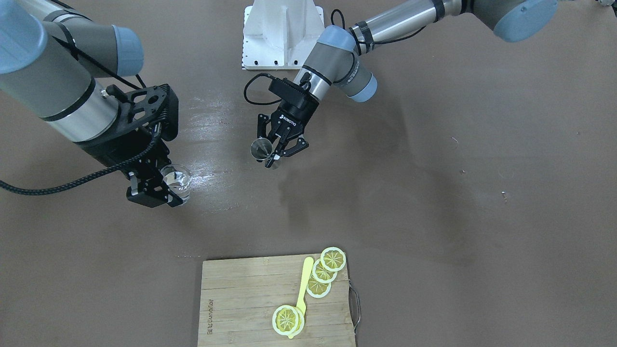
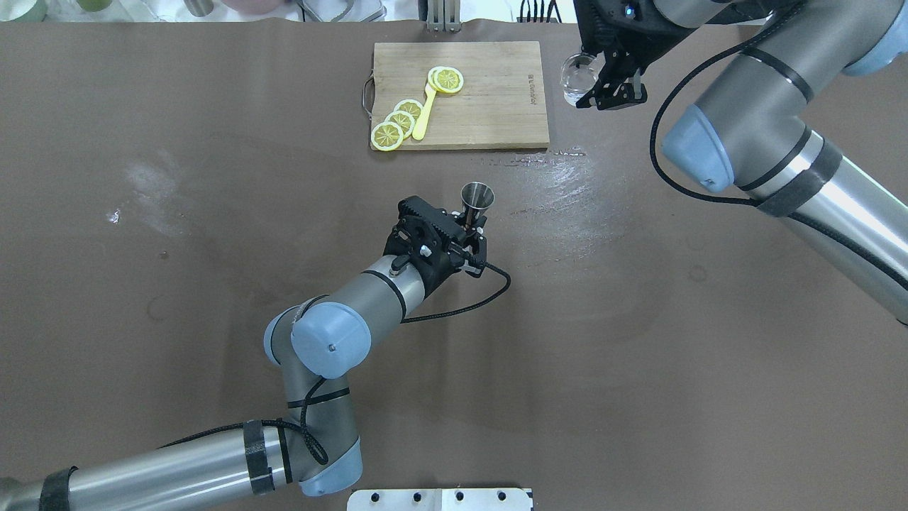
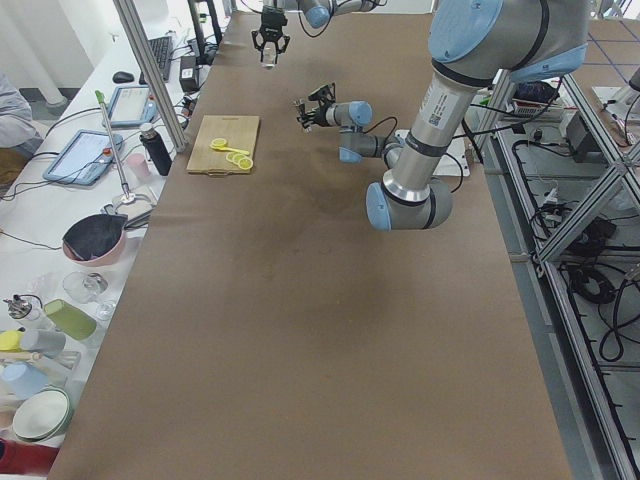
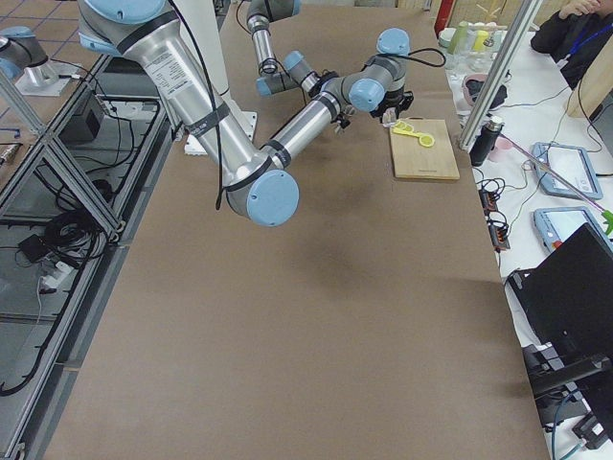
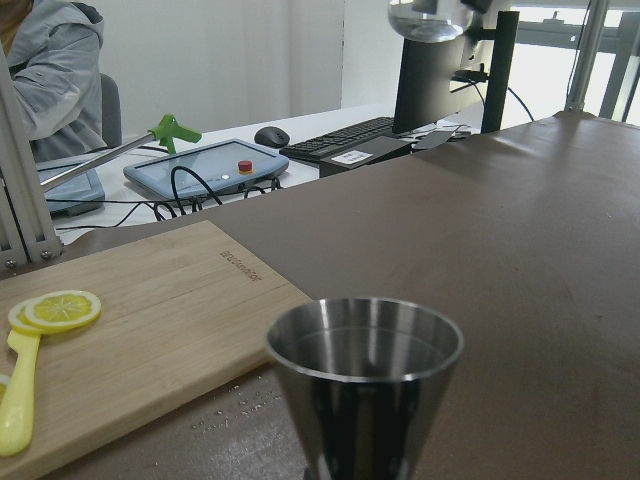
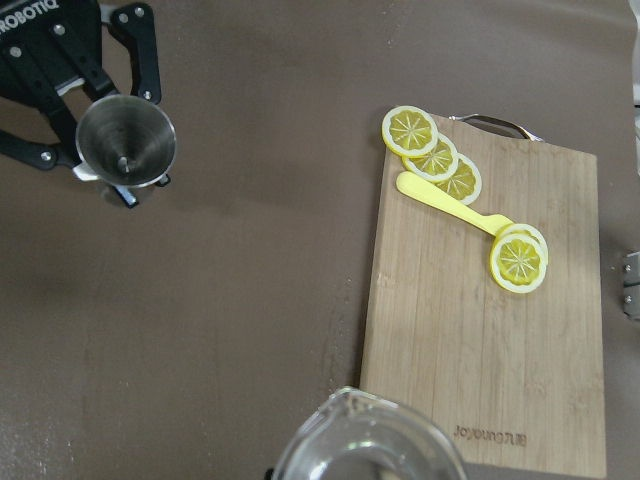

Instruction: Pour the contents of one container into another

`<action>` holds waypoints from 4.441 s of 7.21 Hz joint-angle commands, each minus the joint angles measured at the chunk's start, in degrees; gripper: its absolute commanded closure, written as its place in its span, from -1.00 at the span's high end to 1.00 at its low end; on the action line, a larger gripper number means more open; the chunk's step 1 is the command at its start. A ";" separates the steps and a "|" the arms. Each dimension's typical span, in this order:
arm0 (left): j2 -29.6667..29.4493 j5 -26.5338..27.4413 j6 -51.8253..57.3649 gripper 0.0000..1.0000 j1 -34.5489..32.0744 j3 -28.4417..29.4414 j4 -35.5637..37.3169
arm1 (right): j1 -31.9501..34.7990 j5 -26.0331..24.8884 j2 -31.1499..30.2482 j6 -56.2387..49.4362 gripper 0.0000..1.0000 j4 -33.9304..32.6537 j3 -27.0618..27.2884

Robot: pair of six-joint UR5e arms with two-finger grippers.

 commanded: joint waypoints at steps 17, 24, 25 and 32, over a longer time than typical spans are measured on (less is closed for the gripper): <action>-0.59 0.22 5.95 -1.00 2.69 -1.21 -5.03 | -7.54 7.34 -9.21 21.54 -1.00 -9.33 14.16; -0.59 0.13 5.95 -1.00 2.69 -1.30 -5.12 | -12.54 -5.21 -2.35 20.40 -1.00 -19.98 14.95; -0.51 0.13 5.95 -1.00 2.69 -1.22 -5.12 | -12.98 -6.11 -2.27 19.53 -1.00 -21.20 14.95; -0.51 0.13 5.95 -1.00 2.69 -1.21 -5.12 | -14.30 -10.24 1.86 13.91 -1.00 -32.45 14.34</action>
